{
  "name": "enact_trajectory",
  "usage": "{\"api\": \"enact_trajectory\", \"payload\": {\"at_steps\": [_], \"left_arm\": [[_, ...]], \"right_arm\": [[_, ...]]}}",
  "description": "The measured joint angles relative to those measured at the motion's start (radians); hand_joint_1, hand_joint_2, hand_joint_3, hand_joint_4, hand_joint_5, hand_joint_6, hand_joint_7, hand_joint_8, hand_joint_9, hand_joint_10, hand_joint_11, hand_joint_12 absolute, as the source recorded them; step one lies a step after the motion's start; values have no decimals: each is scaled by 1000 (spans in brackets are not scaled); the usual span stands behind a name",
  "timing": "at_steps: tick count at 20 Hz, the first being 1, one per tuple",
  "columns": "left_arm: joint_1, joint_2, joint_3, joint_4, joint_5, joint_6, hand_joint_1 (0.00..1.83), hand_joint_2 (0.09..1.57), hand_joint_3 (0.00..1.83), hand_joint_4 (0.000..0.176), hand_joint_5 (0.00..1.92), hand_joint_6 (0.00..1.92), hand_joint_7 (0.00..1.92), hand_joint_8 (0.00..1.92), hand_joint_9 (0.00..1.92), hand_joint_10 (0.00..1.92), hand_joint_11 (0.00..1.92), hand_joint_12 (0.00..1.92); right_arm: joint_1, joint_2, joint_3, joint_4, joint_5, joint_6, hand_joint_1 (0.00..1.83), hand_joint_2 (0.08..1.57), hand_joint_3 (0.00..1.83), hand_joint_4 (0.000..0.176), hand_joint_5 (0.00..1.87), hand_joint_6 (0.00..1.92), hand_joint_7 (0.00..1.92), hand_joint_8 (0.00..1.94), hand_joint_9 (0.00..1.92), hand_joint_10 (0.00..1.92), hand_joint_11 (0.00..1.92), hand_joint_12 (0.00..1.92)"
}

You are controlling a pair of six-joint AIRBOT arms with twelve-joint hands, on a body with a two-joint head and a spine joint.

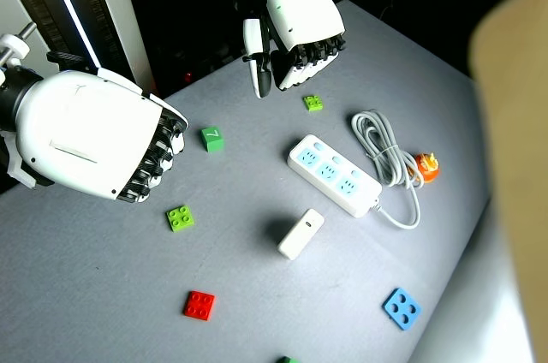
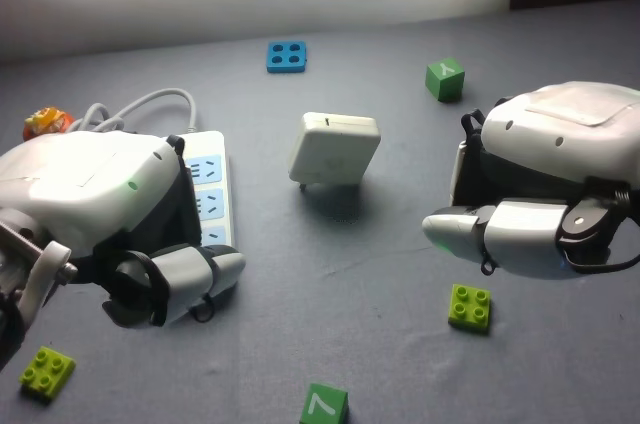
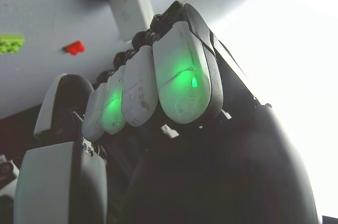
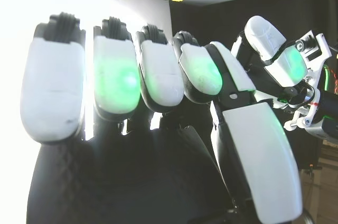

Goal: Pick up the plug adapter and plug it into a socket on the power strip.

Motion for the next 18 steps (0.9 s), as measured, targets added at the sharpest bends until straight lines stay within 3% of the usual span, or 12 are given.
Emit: {"api": "enact_trajectory", "payload": {"at_steps": [1, 2, 7, 11, 13, 18], "left_arm": [[-1, 0, 0, -1, 2, 2, 0, 1128, 118, 0, 25, 30, 57, 45, 59, 53, 0, 321], [-1, 0, 0, -3, 5, 11, 0, 1174, 17, 0, 26, 4, 71, 7, 71, 11, 0, 285], [-1, 0, 14, -2, 37, 14, 0, 1185, 3, 0, 16, 2, 60, 2, 50, 3, 0, 193], [0, 0, 23, -19, 81, 23, 0, 1141, 0, 0, 0, 0, 0, 0, 0, 0, 0, 3], [0, 4, 27, -21, 130, 26, 0, 1113, 0, 0, 0, 0, 0, 0, 0, 0, 0, 0], [0, 14, 29, -118, 186, 86, 0, 1090, 0, 0, 0, 0, 0, 0, 0, 0, 0, 0]], "right_arm": [[0, 0, 0, 0, 0, 0, 42, 1230, 132, 0, 144, 36, 182, 57, 184, 95, 5, 624], [0, 0, 0, -2, 0, -6, 55, 1292, 13, 0, 158, 5, 190, 8, 210, 21, 0, 649], [0, 0, 0, 2, -10, -3, 56, 1289, 0, 0, 145, 0, 190, 2, 210, 1, 0, 625], [2, 0, 3, 3, -19, -3, 5, 1178, 0, 0, 66, 1, 70, 3, 85, 2, 0, 289], [23, -12, 32, 12, -14, -3, 0, 1133, 0, 0, 17, 1, 7, 0, 13, 0, 0, 140], [63, -108, 185, 18, 35, -5, 0, 1055, 0, 0, 0, 0, 0, 0, 0, 0, 20, 19]]}}
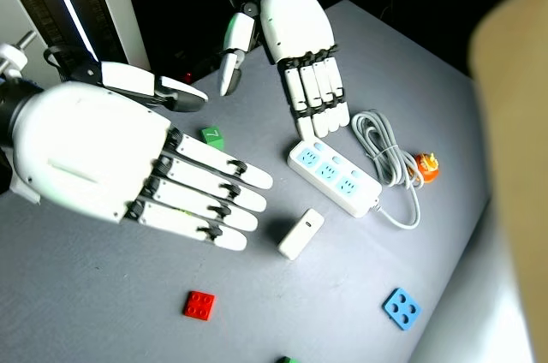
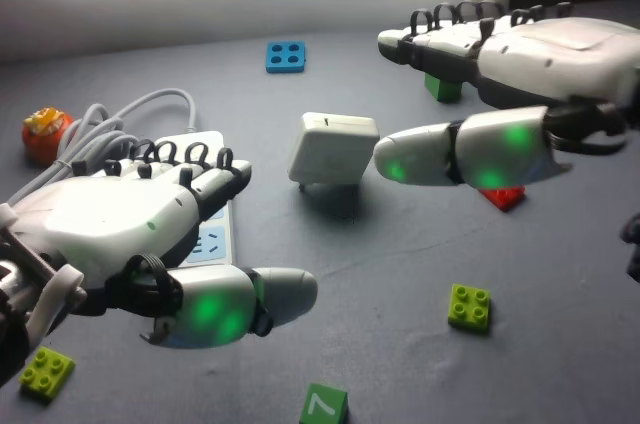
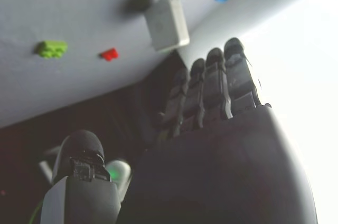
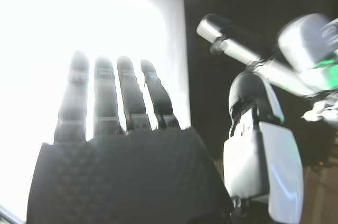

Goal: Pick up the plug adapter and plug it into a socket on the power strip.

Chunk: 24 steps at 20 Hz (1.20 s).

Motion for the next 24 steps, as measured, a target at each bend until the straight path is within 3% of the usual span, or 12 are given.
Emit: {"api": "enact_trajectory", "payload": {"at_steps": [2, 5, 7, 8, 11, 12, 17, 18, 21, 22, 24], "left_arm": [[0, 0, 12, 1, 1, 3, 0, 1080, 0, 0, 0, 0, 0, 0, 0, 0, 0, 0], [10, 0, 13, 0, 6, 13, 0, 1077, 0, 0, 0, 0, 0, 0, 0, 0, 0, 0], [16, 5, 23, 0, 44, 32, 0, 1075, 0, 0, 0, 0, 0, 0, 0, 0, 0, 0], [23, 14, 26, 6, 68, 42, 0, 1071, 0, 0, 0, 0, 0, 0, 0, 0, 0, 0], [24, 20, 37, 4, 113, 57, 0, 1081, 0, 0, 0, 0, 0, 0, 0, 0, 0, 0], [24, 20, 37, 5, 115, 57, 0, 1082, 0, 0, 0, 0, 0, 0, 0, 0, 0, 0], [34, 20, 37, 21, 117, 58, 0, 1086, 0, 0, 0, 0, 0, 0, 0, 0, 0, 0], [48, 20, 37, 24, 118, 54, 0, 1087, 0, 0, 0, 0, 0, 0, 0, 0, 0, 0], [163, 19, 36, 238, 106, -191, 0, 1086, 0, 0, 0, 0, 0, 0, 0, 0, 0, 0], [188, 14, 32, 274, 81, -240, 0, 1083, 0, 0, 0, 0, 0, 0, 0, 0, 0, 0], [212, 8, 32, 291, 62, -248, 0, 1089, 0, 0, 0, 0, 0, 0, 0, 0, 0, 0]], "right_arm": [[11, -55, 71, 13, 44, -3, 0, 1058, 0, 0, 0, 0, 0, 0, 0, 0, 1, 2], [35, -140, 180, 197, 86, -126, 55, 1075, 0, 0, 0, 0, 0, 0, 0, 0, 0, 0], [46, -185, 228, 382, 83, -335, 309, 1060, 0, 0, 0, 0, 0, 0, 0, 0, 0, 0], [51, -208, 248, 507, 67, -483, 483, 1059, 0, 0, 0, 0, 0, 0, 0, 0, 0, 0], [60, -298, 338, 990, -45, -922, 750, 1044, 0, 0, 0, 0, 0, 0, 0, 0, 0, 0], [59, -319, 362, 1053, -77, -981, 805, 1053, 0, 0, 0, 0, 0, 0, 0, 0, 11, 5], [61, -386, 462, 1056, -97, -998, 1031, 909, 0, 0, 0, 0, 0, 0, 0, 0, 50, 24], [64, -406, 488, 1089, -96, -1032, 1040, 889, 0, 0, 0, 0, 0, 0, 0, 0, 9, 208], [67, -463, 556, 1292, -93, -1208, 1058, 890, 0, 0, 0, 0, 0, 0, 5, 1, 0, 327], [67, -476, 569, 1310, -87, -1228, 1054, 893, 0, 0, 0, 0, 0, 0, 4, 0, 0, 330], [67, -480, 581, 1368, -45, -1286, 1083, 901, 3, 0, 0, 0, 0, 0, 0, 0, 0, 333]]}}
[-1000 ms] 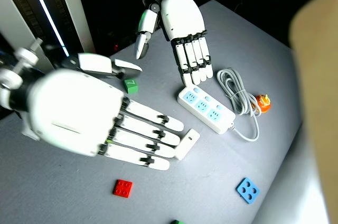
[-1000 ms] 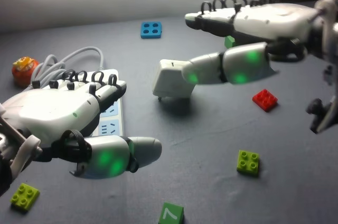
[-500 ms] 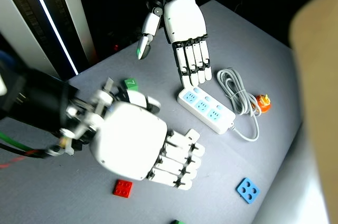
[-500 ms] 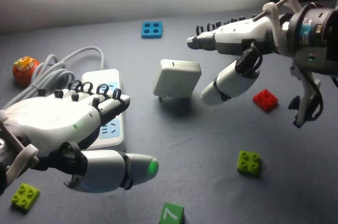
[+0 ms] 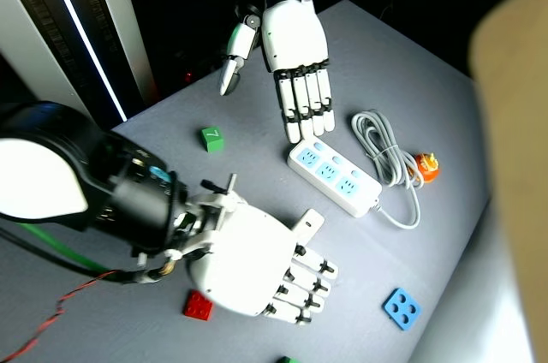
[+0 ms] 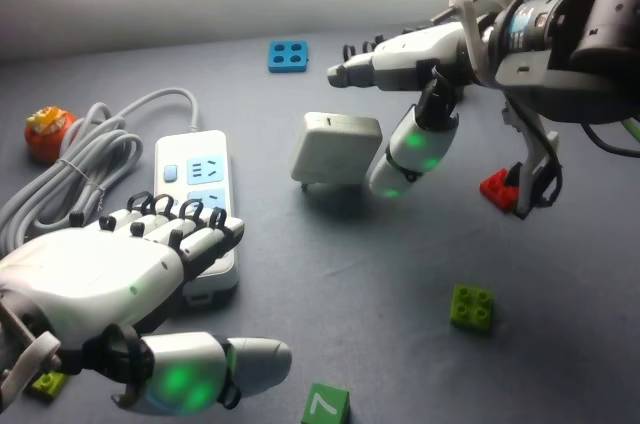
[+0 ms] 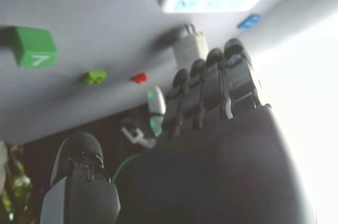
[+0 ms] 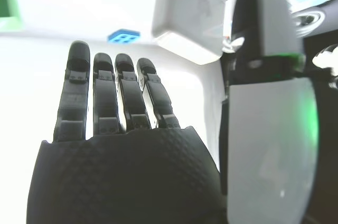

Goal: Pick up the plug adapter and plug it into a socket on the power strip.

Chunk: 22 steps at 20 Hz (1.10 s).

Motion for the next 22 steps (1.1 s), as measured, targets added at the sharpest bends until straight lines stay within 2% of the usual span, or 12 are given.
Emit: {"api": "enact_trajectory", "payload": {"at_steps": [3, 8, 10, 13, 22], "left_arm": [[30, -26, 0, 6, -32, 2, 0, 1093, 0, 0, 0, 0, 0, 0, 0, 0, 0, 0], [50, -97, 19, 10, -71, 0, 0, 1108, 6, 0, 0, 0, 0, 0, 0, 0, 0, 0], [50, -116, 34, 9, -79, 0, 0, 1113, 8, 0, 0, 0, 0, 0, 0, 0, 0, 0], [50, -138, 49, -26, -84, 21, 0, 1114, 7, 0, 0, 0, 0, 0, 0, 0, 0, 0], [62, -158, 90, -68, -99, 36, 0, 1127, 10, 0, 0, 0, 0, 0, 0, 0, 0, 0]], "right_arm": [[0, -18, 19, 19, 26, -8, 1216, 915, 3, 0, 0, 0, 0, 0, 0, 0, 0, 241], [-6, -82, 90, 66, 33, -12, 1312, 945, 8, 0, 0, 0, 0, 0, 15, 3, 0, 274], [-10, -101, 117, 116, 36, -60, 1294, 978, 9, 0, 0, 0, 0, 0, 3, 0, 0, 262], [-18, -117, 127, 117, 32, -69, 1301, 985, 8, 0, 0, 0, 0, 0, 0, 0, 0, 254], [-35, -166, 166, 119, 25, -9, 1295, 977, 0, 0, 0, 0, 0, 0, 7, 3, 0, 282]]}}
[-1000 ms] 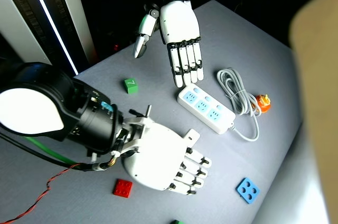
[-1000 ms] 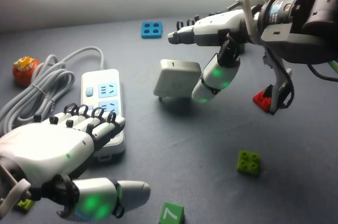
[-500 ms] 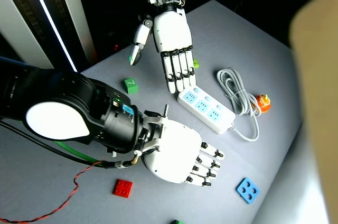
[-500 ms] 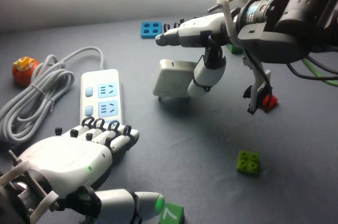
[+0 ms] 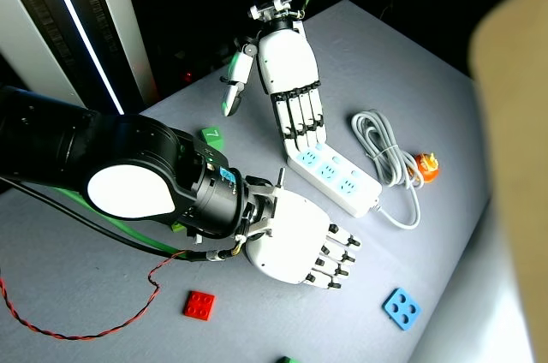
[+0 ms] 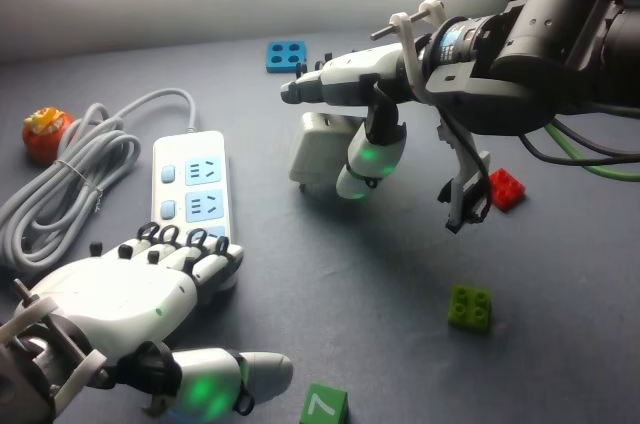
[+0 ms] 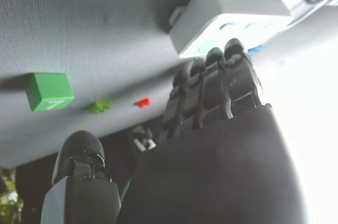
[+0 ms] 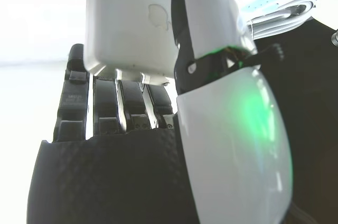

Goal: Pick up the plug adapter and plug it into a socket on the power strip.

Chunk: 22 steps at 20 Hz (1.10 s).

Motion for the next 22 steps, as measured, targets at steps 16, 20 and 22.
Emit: {"api": "enact_trajectory", "payload": {"at_steps": [16, 20, 22], "left_arm": [[18, -17, 24, -11, -11, 5, 0, 1136, 5, 0, 0, 0, 0, 0, 0, 0, 0, 0], [12, -27, 32, -14, -14, 1, 0, 1142, 7, 0, 0, 0, 0, 0, 0, 0, 0, 0], [11, -32, 36, -17, -16, 0, 0, 1139, 4, 0, 0, 0, 0, 0, 0, 0, 0, 0]], "right_arm": [[-16, -37, 49, -1, 23, 38, 1318, 974, 0, 0, 49, 10, 58, 12, 76, 13, 0, 369], [-27, -47, 60, -2, 25, 48, 1300, 997, 0, 0, 253, 18, 297, 22, 282, 28, 0, 756], [-27, -53, 66, -2, 26, 51, 1307, 1000, 0, 0, 387, 5, 450, 7, 415, 15, 22, 926]]}}
